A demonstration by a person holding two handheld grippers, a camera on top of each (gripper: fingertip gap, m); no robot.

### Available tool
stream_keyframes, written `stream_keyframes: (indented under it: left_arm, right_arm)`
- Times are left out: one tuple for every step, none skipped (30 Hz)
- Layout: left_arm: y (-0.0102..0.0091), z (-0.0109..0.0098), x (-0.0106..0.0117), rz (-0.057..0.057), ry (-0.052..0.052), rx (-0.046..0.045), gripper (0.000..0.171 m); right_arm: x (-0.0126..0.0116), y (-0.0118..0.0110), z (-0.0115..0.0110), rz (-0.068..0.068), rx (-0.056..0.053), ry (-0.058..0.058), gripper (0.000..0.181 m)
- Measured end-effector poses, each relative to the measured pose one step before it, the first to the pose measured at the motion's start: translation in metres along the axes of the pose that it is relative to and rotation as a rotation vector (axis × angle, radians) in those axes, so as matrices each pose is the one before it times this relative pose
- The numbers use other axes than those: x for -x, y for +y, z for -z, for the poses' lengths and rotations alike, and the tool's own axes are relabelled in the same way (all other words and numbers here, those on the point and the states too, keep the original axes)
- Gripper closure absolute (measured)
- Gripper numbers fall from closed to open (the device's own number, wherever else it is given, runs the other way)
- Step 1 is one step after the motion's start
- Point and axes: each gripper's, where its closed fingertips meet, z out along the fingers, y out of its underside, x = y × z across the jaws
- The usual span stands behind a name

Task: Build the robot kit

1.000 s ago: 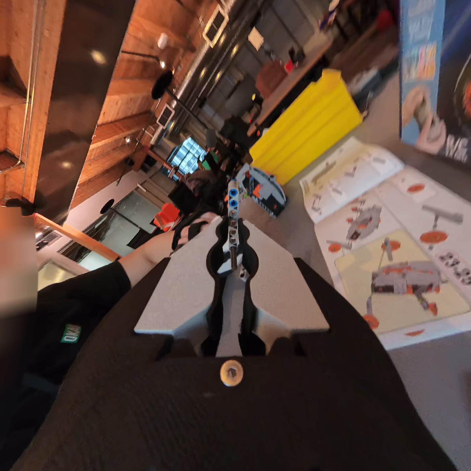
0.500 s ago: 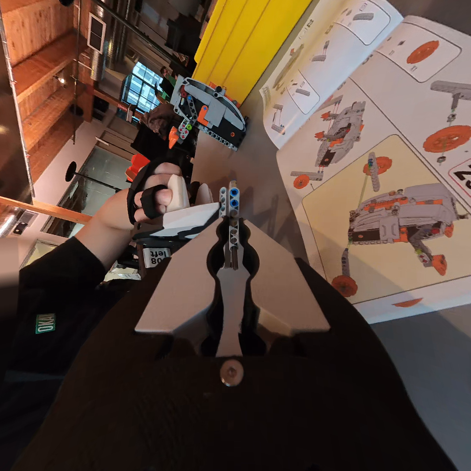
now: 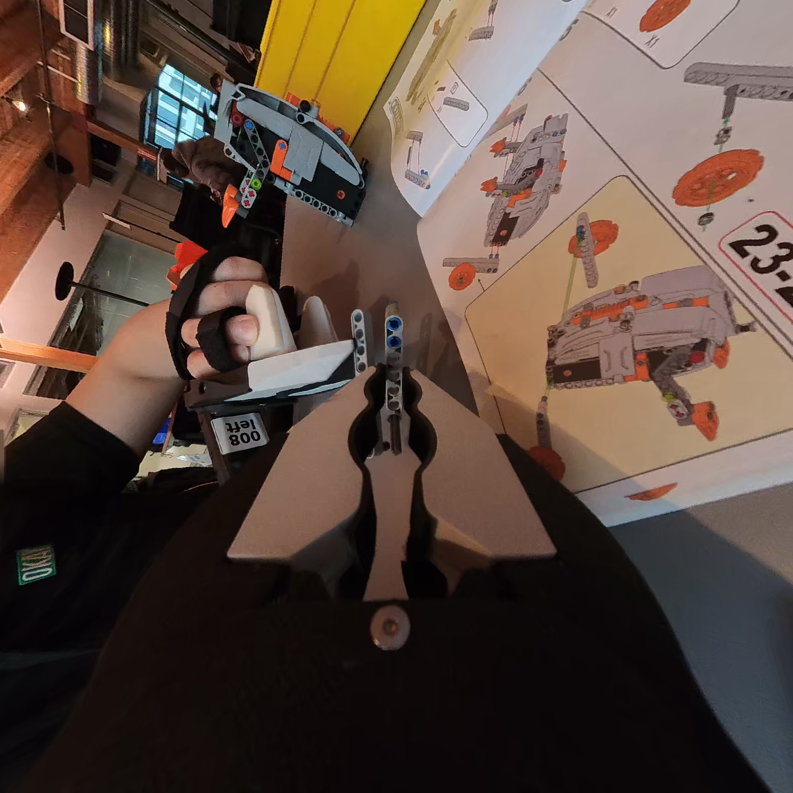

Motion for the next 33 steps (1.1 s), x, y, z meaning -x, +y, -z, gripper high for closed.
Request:
stream_keyframes:
  left_arm:
    - [-0.00090, -0.00012, -0.00129, -0.0061, 0.0032, -0.00346, 0.166]
    - [-0.00117, 0.00013, -0.00186, -0.0084, 0.0047, -0.00541, 0.166]
    - [-0.00103, 0.00010, -0.00202, -0.0115, 0.0036, -0.00459, 0.166]
    - [-0.00065, -0.00002, -0.00209, -0.0146, 0.0017, -0.00279, 0.166]
    - [-0.00040, 0.00005, -0.00188, -0.0139, 0.0006, -0.00265, 0.166]
    - [-0.00026, 0.00006, -0.00010, -0.0050, -0.0037, -0.00260, 0.166]
    - [-0.00001, -0.00010, -0.00029, -0.0027, 0.0024, -0.00074, 0.166]
    - [-0.00022, -0.00010, -0.00032, -0.0048, 0.0018, -0.00105, 0.166]
    - [-0.00043, 0.00006, -0.00041, -0.0053, 0.0034, -0.00328, 0.166]
    - [-0.00055, 0.00014, -0.00040, -0.0058, 0.0030, -0.00476, 0.166]
    - [-0.00036, -0.00013, -0.00045, -0.0044, 0.0032, -0.00356, 0.166]
    - [0.00022, -0.00022, -0.00097, -0.0020, 0.0085, 0.00002, 0.165]
    - [0.00048, -0.00057, -0.00108, -0.0025, 0.0103, 0.00181, 0.165]
    - [0.00039, -0.00046, -0.00081, -0.0053, 0.0061, 0.00062, 0.165]
    - [-0.00030, -0.00027, -0.00052, -0.0079, 0.0044, -0.00550, 0.165]
    - [-0.00088, -0.00008, -0.00099, -0.0085, 0.0081, -0.00926, 0.165]
    - [-0.00065, -0.00025, -0.00102, -0.0068, 0.0087, -0.00636, 0.165]
    - [-0.00051, -0.00037, -0.00079, -0.0061, 0.0080, -0.00376, 0.165]
    - [-0.00065, -0.00021, -0.00035, -0.0071, 0.0045, -0.00413, 0.165]
    - [-0.00078, -0.00019, -0.00011, -0.0058, 0.0018, -0.00380, 0.165]
    - [-0.00026, -0.00013, -0.00029, -0.0026, 0.0034, -0.00188, 0.165]
    - [-0.00018, -0.00011, -0.00048, -0.0019, 0.0047, -0.00079, 0.165]
    - [-0.00017, -0.00011, -0.00021, -0.0015, 0.0020, -0.00041, 0.165]
    - [-0.00014, 0.00018, -0.00003, -0.0011, -0.0006, -0.00079, 0.165]
    - [-0.00041, 0.00039, -0.00027, 0.0020, 0.0009, -0.00199, 0.165]
    - [-0.00057, 0.00072, -0.00012, 0.0034, -0.0001, -0.00421, 0.166]
    - [-0.00014, 0.00064, 0.00033, 0.0019, -0.0049, 0.00045, 0.166]
    - [0.00095, 0.00052, 0.00057, 0.0027, -0.0078, 0.00968, 0.166]
    - [0.00141, 0.00051, 0.00175, 0.0093, -0.0139, 0.01199, 0.166]
    - [0.00202, 0.00059, 0.00231, 0.0121, -0.0163, 0.01535, 0.166]
    - [0.00265, 0.00058, 0.00258, 0.0151, -0.0165, 0.01781, 0.166]
    - [0.00267, 0.00054, 0.00261, 0.0204, -0.0127, 0.01725, 0.166]
    - [0.00230, 0.00046, 0.00216, 0.0240, -0.0094, 0.01469, 0.166]
  right_arm:
    - [-0.00065, 0.00103, -0.00161, -0.0040, 0.0064, 0.0012, 0.176]
    - [-0.00085, 0.00073, -0.00131, -0.0020, 0.0041, 0.0031, 0.176]
    - [-0.00060, 0.00055, -0.00113, -0.0020, 0.0033, 0.0012, 0.177]
    - [-0.00004, 0.00064, -0.00107, -0.0042, 0.0035, -0.0025, 0.176]
    - [-0.00070, 0.00034, -0.00075, -0.0019, 0.0024, 0.0019, 0.176]
    - [-0.00004, -0.00013, -0.00044, 0.0010, -0.0005, 0.0000, 0.176]
    - [0.00070, -0.00044, -0.00028, 0.0000, -0.0013, -0.0036, 0.176]
    - [-0.00021, -0.00004, -0.00005, 0.0020, 0.0005, 0.0029, 0.176]
    - [-0.00003, -0.00033, 0.00007, 0.0044, -0.0010, 0.0031, 0.176]
    - [0.00004, -0.00056, 0.00016, 0.0023, -0.0022, 0.0018, 0.176]
    - [0.00017, -0.00085, 0.00028, 0.0013, -0.0037, 0.0013, 0.176]
    - [0.00090, -0.00064, 0.00034, 0.0027, -0.0031, -0.0034, 0.176]
    - [0.00113, -0.00073, 0.00017, 0.0008, -0.0041, -0.0061, 0.176]
    - [0.00062, -0.00042, 0.00005, -0.0005, -0.0022, -0.0026, 0.176]
    - [-0.00031, 0.00007, -0.00010, 0.0012, 0.0001, 0.0021, 0.176]
    - [0.00009, 0.00043, -0.00042, -0.0009, 0.0026, -0.0016, 0.176]
    - [0.00090, 0.00052, -0.00063, -0.0011, 0.0025, -0.0062, 0.176]
    - [0.00094, 0.00007, -0.00069, -0.0007, 0.0006, -0.0059, 0.176]
    - [0.00083, -0.00036, -0.00073, 0.0000, -0.0015, -0.0038, 0.176]
    - [0.00053, -0.00001, -0.00072, 0.0009, 0.0011, -0.0008, 0.176]
    - [0.00042, 0.00047, -0.00068, 0.0029, 0.0041, 0.0006, 0.176]
    - [0.00031, 0.00043, -0.00068, 0.0016, 0.0036, 0.0004, 0.176]
    - [-0.00002, 0.00014, -0.00065, -0.0002, 0.0011, 0.0006, 0.176]
    - [0.00005, 0.00004, -0.00063, -0.0016, 0.0008, -0.0012, 0.176]
    - [-0.00014, 0.00007, -0.00024, 0.0000, 0.0002, 0.0002, 0.176]
    - [-0.00047, -0.00022, 0.00016, 0.0019, -0.0011, 0.0023, 0.176]
    - [-0.00076, -0.00063, 0.00088, 0.0016, -0.0036, 0.0050, 0.176]
    - [-0.00050, -0.00120, 0.00167, 0.0009, -0.0077, 0.0037, 0.176]
    - [-0.00034, -0.00148, 0.00219, -0.0014, -0.0092, 0.0024, 0.176]
    - [-0.00067, -0.00148, 0.00219, -0.0014, -0.0090, 0.0047, 0.176]
    - [-0.00087, -0.00083, 0.00190, -0.0025, -0.0049, 0.0062, 0.176]
    - [-0.00036, -0.00011, 0.00106, -0.0042, -0.0011, 0.0013, 0.176]
    - [0.00094, 0.00070, 0.00014, -0.0104, 0.0034, -0.0082, 0.176]
